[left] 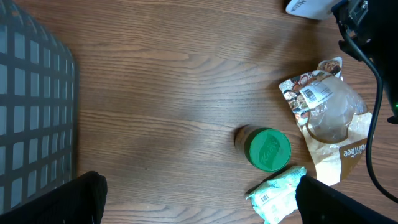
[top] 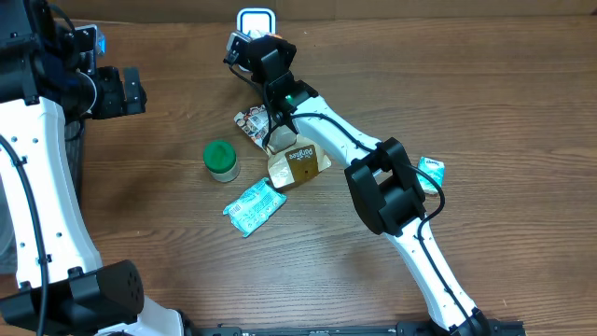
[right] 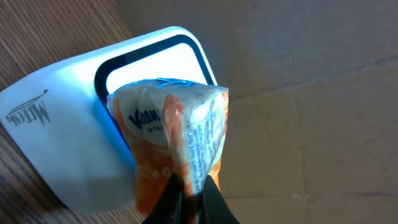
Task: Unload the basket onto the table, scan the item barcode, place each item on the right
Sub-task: 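Carry the orange pack back and hold it under the scanner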
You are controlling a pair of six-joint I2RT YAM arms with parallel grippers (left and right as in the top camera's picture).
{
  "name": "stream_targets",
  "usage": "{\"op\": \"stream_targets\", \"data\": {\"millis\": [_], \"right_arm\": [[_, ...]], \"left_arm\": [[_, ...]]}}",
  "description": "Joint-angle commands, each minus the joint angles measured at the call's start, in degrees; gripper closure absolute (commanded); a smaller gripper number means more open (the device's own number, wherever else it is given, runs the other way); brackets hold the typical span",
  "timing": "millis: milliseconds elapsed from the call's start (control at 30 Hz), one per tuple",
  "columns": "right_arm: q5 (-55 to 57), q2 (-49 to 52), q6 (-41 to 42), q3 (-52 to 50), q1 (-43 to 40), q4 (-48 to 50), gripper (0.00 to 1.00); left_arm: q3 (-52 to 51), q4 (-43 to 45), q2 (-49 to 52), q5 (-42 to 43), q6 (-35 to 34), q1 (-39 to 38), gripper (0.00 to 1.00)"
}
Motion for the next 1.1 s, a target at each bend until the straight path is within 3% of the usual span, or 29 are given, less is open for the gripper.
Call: {"op": "stream_targets", "data": {"millis": [0, 1067], "right_arm": [[0.8, -0.8, -1.1, 0.3, 0.4, 0.5, 0.96], [-3.5, -0.8, -5.7, 0.3, -0.5, 8.9, 0.96]], "left_arm": [[-0.3, 0.1, 0.0, 0.6, 1.3, 0.0, 0.0], [-0.3, 0.1, 0.0, 0.6, 1.3, 0.0, 0.01]]}}
